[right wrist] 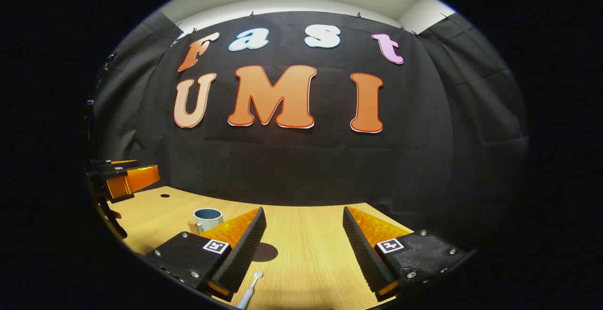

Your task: Put the toothbrush and toothpaste on the desktop into the cup, then pick up the cup and place it on the coaster on the desktop.

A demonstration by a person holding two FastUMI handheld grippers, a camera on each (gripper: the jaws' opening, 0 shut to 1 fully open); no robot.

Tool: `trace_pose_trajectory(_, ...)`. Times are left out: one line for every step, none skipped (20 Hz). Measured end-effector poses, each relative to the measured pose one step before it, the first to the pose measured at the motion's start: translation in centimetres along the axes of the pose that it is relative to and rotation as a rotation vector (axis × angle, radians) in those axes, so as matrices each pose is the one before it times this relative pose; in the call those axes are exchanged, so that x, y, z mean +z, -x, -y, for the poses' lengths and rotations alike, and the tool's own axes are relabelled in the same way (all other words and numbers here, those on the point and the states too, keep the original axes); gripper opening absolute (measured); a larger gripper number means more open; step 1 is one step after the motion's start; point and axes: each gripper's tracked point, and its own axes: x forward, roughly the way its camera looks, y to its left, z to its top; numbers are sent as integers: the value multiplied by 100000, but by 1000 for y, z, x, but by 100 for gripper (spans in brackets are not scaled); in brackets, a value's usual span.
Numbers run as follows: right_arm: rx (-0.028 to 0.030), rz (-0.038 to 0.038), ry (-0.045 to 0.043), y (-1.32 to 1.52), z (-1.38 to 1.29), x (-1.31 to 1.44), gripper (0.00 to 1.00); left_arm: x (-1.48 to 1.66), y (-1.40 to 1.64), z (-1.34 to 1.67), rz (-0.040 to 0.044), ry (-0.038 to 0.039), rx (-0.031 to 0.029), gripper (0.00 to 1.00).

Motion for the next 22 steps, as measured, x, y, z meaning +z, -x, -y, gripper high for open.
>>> trace_pose_trajectory(114, -267, -435, -54, -70, -158, 98, -69, -13, -40, -492, 126, 666, 100)
trace_pose_trajectory(366, -749, -376, 17, -8, -174, 98, -294, 18, 7, -442, 198, -9, 100)
trace_pose_trajectory(139, -893, -266, 17, 1, -234, 98, -136, -40, -13, -551, 31, 221, 97)
trace_pose_trajectory(212, -820, -7, 36, -55, -164, 98, -93, 72, -10, -215, 32, 173, 97)
trace_pose_trajectory(68, -462, 294, -7, 14, -119, 98, 202, 14, -14, 238, -202, 180, 97)
trace_pose_trajectory(-65, -264, 511, 71, 133, -46, 98, -65, -6, -175, 82, -270, 579, 97)
trace_pose_trajectory(237, 243, 226, 79, -88, 144, 98, 269, 103, 109, 417, -268, -354, 97)
trace_pose_trajectory(475, 219, -280, 105, -42, 259, 98, 133, 69, 96, 338, -269, 385, 97)
trace_pose_trajectory(758, -238, -535, 65, -144, 47, 98, 220, -45, 115, 212, -566, 78, 97)
trace_pose_trajectory(509, -103, -724, 49, -63, 132, 98, 10, 101, -142, -38, -738, 820, 100)
trace_pose_trajectory(454, -23, -821, 35, -6, 216, 98, 296, 29, 66, 467, -371, -199, 97)
trace_pose_trajectory(50, 208, -860, 22, 16, 270, 98, 216, -38, 60, 522, -285, 333, 100)
trace_pose_trajectory(36, 106, -629, 36, -21, 172, 98, 394, 112, 193, 866, -192, -291, 97)
trace_pose_trajectory(26, -71, -439, 10, -33, 132, 98, 155, 66, 160, 541, -158, -296, 97)
trace_pose_trajectory(350, -232, -281, 66, -71, 5, 98, 43, 37, 235, -98, 70, -686, 97)
trace_pose_trajectory(527, -558, -147, -1, -238, -117, 98, -401, 123, 168, -795, 118, -675, 97)
trace_pose_trajectory(636, -1621, -74, -14, -157, -453, 98, -330, 47, 72, -1273, -32, -517, 100)
trace_pose_trajectory(642, -2624, -589, 43, -190, -580, 98, -522, -18, 117, -1502, -93, -745, 100)
trace_pose_trajectory(861, -1734, -1239, 40, -222, -431, 98, -409, 113, 46, -1985, 272, -493, 97)
trace_pose_trajectory(927, -1932, -1246, 1, -240, -357, 98, -659, -69, 192, -1810, 761, -887, 97)
trace_pose_trajectory(385, -1589, -779, 56, -112, -437, 98, -433, -8, 240, -1835, 711, -895, 100)
trace_pose_trajectory(243, -924, -160, 18, -36, -250, 98, -701, 52, 240, -1940, 292, -1090, 100)
